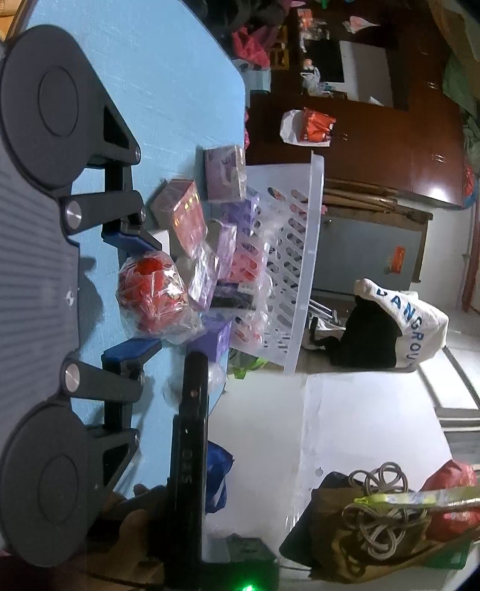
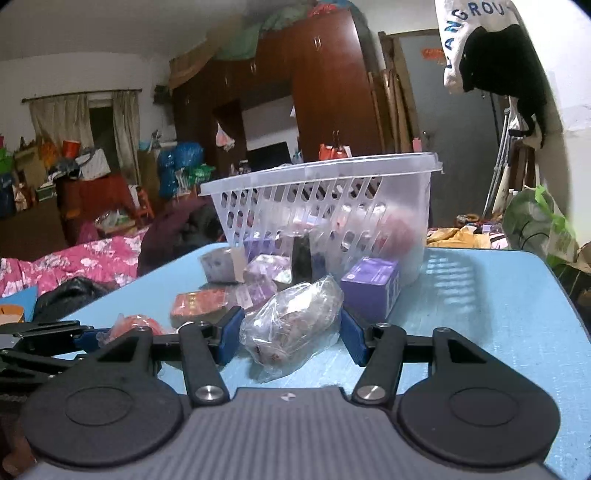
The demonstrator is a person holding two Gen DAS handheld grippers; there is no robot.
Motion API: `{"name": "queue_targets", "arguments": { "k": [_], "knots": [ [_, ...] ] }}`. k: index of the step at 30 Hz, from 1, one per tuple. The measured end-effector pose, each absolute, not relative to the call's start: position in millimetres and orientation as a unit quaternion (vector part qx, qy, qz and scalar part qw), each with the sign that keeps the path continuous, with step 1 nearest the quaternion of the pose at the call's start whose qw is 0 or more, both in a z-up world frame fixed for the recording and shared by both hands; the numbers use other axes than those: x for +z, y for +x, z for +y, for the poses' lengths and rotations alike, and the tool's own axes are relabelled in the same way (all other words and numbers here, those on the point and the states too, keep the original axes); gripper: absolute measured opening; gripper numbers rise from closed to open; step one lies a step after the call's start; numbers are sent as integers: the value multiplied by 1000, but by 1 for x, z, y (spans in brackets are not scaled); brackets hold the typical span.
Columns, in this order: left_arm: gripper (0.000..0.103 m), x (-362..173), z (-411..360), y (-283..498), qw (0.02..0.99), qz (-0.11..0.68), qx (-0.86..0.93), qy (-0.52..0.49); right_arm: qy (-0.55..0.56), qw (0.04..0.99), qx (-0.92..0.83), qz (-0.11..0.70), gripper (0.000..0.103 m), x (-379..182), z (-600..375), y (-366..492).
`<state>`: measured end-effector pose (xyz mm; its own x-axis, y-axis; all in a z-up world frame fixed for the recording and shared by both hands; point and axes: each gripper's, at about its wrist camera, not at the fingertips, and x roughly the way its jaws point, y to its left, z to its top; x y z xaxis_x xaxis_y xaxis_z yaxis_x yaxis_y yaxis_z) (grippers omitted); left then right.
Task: Organize objects
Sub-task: 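Grasp the red bagged item with the left tool while the right grasps a clear bag, then drop both held bagged items into the white basket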
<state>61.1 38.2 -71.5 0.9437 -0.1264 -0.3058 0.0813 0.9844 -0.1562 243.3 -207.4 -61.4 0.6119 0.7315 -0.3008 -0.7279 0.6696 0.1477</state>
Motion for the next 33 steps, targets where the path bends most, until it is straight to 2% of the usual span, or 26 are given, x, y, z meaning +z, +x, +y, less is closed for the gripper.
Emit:
{"name": "queue_targets", "arguments": {
  "k": [15, 26, 33],
  "knots": [
    [53, -68, 52, 62, 984, 151, -42, -87, 16, 900, 406, 158, 60, -62, -209, 244],
    [52, -61, 69, 59, 985, 136, -42, -94, 11, 909, 399, 119, 60, -64, -218, 230],
    [52, -36, 93, 71, 985, 118, -48, -117, 31, 907, 408, 98, 60, -28, -229, 235]
  ]
}}
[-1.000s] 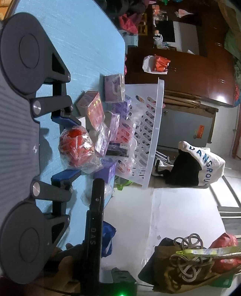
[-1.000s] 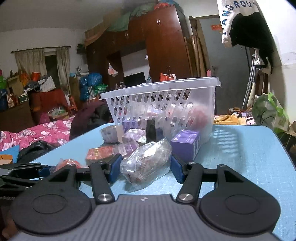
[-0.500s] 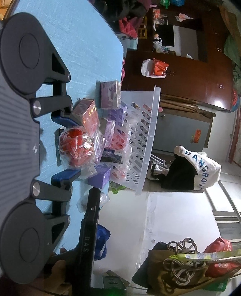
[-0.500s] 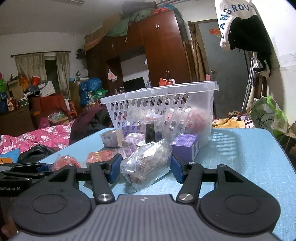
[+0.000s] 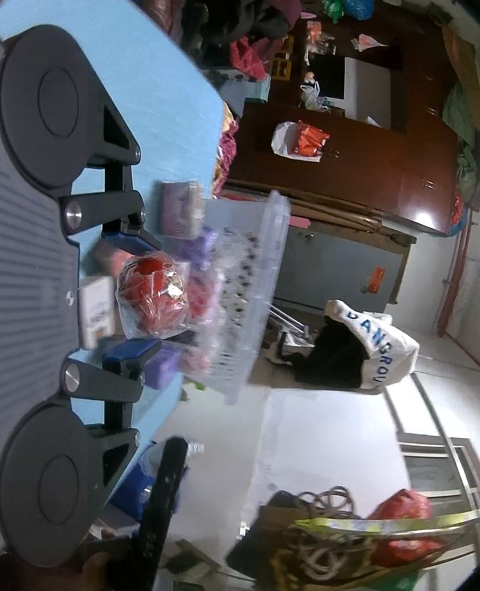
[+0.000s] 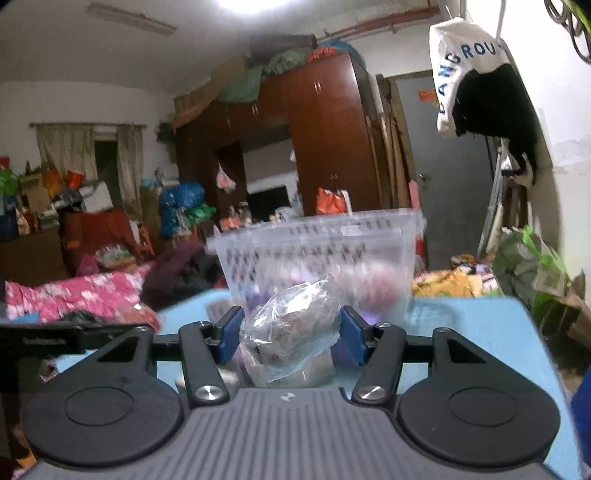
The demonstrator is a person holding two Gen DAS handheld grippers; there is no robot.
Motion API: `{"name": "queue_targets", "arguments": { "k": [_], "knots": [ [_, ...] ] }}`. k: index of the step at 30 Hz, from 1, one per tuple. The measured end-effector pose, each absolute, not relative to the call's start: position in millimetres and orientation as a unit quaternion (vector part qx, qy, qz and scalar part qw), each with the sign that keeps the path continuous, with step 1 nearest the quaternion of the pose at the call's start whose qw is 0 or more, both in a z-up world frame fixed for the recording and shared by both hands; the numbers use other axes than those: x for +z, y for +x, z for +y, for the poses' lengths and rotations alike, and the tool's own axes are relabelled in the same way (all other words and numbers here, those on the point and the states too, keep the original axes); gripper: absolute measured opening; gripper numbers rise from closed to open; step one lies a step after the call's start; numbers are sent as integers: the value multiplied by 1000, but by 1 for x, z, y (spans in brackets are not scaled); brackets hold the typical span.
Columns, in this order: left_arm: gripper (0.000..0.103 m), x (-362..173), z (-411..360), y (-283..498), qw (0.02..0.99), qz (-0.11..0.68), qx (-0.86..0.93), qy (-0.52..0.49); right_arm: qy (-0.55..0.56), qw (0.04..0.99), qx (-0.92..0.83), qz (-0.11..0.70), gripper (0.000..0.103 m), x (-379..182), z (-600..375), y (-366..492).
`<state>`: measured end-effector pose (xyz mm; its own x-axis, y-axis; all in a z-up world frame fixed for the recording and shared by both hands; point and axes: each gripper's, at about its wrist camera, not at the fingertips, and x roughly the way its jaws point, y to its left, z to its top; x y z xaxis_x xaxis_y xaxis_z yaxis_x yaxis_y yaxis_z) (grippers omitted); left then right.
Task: Organize objects
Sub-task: 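Drop both held bagged items into the white basket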
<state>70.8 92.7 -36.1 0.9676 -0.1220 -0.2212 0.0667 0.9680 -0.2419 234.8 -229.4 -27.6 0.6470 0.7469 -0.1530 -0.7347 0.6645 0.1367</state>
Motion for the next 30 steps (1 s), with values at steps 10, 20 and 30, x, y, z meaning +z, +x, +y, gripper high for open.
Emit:
{"name": "queue_targets", "arguments": {
  "k": [10, 20, 30],
  "knots": [
    [53, 55, 103, 178, 986, 107, -71, -108, -20, 916, 390, 91, 60, 60, -176, 315],
    [99, 42, 106, 253, 984, 155, -43, -75, -61, 930, 342, 119, 101, 40, -140, 356],
    [93, -29, 116, 144, 978, 176, -85, -69, -45, 904, 367, 214, 95, -30, -188, 320]
  ]
}}
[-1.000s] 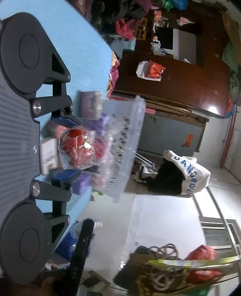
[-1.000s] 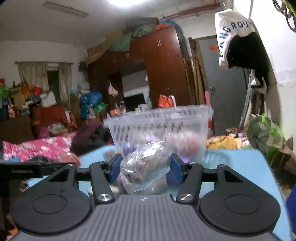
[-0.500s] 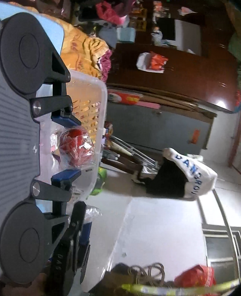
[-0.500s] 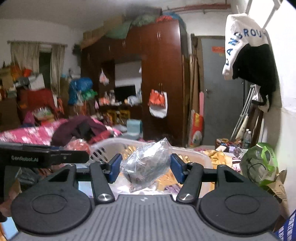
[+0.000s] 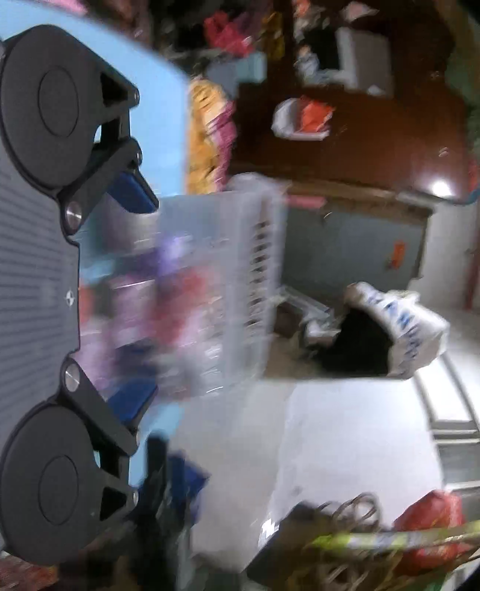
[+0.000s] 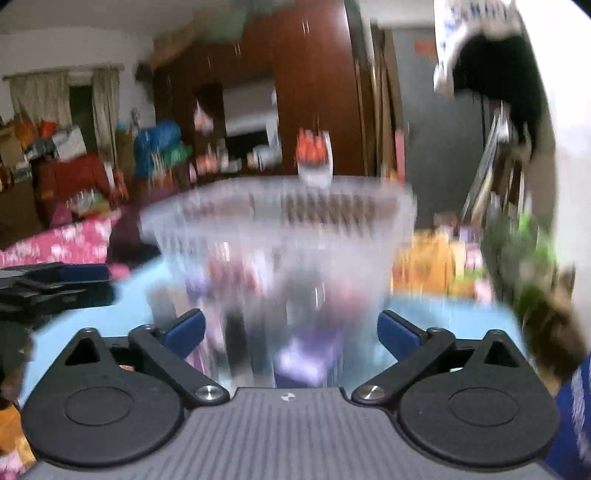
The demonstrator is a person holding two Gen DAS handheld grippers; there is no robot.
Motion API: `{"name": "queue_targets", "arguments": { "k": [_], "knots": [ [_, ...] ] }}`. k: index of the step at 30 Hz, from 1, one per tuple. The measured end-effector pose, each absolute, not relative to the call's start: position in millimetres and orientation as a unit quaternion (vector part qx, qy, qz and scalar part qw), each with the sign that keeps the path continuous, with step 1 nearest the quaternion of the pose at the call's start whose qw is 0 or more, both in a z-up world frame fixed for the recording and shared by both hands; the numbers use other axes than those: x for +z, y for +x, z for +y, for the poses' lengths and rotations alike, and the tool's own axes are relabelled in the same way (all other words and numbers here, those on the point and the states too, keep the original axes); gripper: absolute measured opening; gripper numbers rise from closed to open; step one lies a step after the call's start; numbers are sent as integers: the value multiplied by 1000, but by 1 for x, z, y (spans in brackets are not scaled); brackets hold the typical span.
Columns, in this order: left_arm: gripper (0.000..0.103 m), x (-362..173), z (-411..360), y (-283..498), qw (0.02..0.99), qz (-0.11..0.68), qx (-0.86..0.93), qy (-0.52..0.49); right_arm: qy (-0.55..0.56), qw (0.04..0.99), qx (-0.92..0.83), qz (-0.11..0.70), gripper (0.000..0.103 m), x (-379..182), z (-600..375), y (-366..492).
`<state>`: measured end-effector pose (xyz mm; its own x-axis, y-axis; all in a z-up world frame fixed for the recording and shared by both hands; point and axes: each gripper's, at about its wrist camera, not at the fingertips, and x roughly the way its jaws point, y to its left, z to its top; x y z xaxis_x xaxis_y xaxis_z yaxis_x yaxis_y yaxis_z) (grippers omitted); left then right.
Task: Organize objects
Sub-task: 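Drop both held bagged items into the white basket, then grasp the red box with the left tool while the right grasps the dark purple box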
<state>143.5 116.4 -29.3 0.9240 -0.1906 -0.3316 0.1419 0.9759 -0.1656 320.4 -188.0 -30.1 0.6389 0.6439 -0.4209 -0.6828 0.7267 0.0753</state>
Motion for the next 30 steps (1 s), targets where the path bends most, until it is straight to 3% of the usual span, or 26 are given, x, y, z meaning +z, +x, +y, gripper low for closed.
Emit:
{"name": "queue_targets", "arguments": {
  "k": [2, 9, 13, 14, 23, 26, 30],
  "knots": [
    [88, -41, 121, 135, 975, 194, -80, -67, -42, 903, 356, 236, 89, -42, -186, 332],
    [87, -51, 121, 133, 971, 222, -91, -18, -47, 895, 346, 279, 83, -56, -163, 350],
    [87, -50, 116, 141, 966, 240, -99, -14, -43, 890, 341, 298, 52, -66, -172, 350],
    [87, -52, 115, 145, 962, 255, -98, -11, -40, 892, 338, 297, 50, -66, -180, 347],
    [84, -55, 97, 168, 953, 288, -100, -1, -13, 900, 337, 277, 50, -63, -208, 321],
    [66, -58, 97, 174, 948, 302, -95, -15, -2, 899, 342, 275, 50, -63, -209, 316],
    [64, -59, 106, 172, 951, 297, -79, -42, 3, 899, 343, 271, 50, -65, -210, 311]
  ]
}}
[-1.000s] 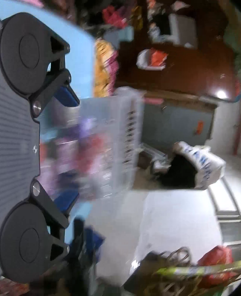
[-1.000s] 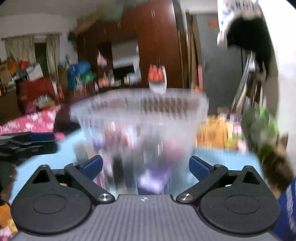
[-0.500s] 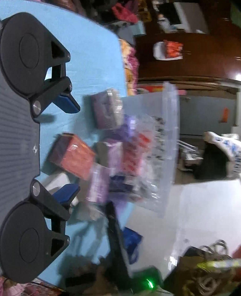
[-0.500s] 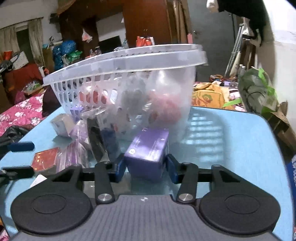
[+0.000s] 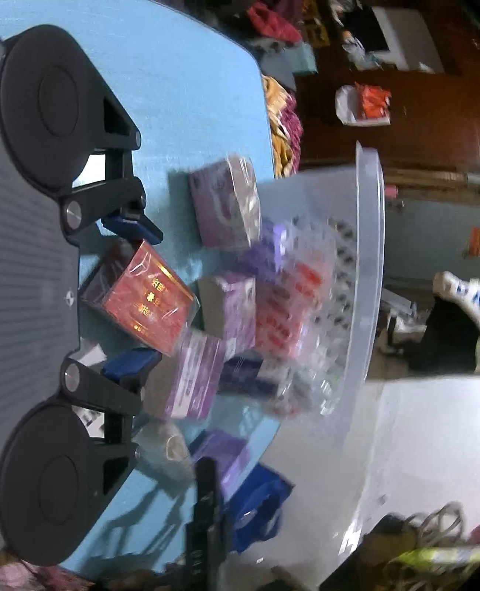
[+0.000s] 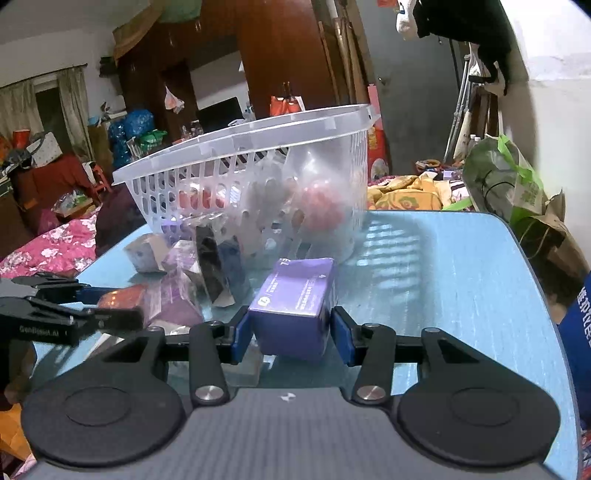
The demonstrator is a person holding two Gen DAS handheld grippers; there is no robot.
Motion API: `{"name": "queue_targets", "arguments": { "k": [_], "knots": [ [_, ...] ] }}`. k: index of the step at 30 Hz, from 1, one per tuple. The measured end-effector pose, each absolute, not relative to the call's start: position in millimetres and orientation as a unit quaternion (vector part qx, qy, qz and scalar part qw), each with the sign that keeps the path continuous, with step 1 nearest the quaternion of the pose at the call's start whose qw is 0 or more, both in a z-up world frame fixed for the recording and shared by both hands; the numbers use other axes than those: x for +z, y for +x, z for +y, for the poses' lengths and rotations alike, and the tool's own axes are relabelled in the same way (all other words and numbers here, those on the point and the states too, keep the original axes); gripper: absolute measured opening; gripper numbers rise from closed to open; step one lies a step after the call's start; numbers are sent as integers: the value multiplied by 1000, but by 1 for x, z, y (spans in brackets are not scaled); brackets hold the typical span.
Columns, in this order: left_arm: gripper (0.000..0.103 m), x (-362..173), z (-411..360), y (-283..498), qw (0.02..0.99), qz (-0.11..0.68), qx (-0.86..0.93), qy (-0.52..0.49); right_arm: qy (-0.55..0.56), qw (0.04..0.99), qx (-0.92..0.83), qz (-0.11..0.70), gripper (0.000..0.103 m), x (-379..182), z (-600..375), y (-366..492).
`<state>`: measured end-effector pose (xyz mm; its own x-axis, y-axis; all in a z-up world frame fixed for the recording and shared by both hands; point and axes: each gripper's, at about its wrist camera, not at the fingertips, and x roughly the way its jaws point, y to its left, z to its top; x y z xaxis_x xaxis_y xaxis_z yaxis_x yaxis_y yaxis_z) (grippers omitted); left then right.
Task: Organize objects
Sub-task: 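Grasp the red box with the left tool while the right grasps the dark purple box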
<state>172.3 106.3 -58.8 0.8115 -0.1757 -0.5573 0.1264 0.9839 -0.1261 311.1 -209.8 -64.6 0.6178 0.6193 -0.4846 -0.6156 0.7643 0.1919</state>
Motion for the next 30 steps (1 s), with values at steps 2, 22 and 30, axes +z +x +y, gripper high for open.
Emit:
{"name": "queue_targets", "arguments": {
  "k": [2, 22, 30],
  "knots": [
    [64, -59, 114, 171, 951, 291, -81, -62, 7, 899, 343, 271, 49, -67, -210, 310],
    [62, -54, 128, 151, 965, 218, -103, -98, 46, 924, 334, 179, 46, -66, -228, 284],
    [62, -54, 129, 149, 967, 210, -103, -98, 69, 923, 340, 166, 46, -67, -235, 282]
  ]
}}
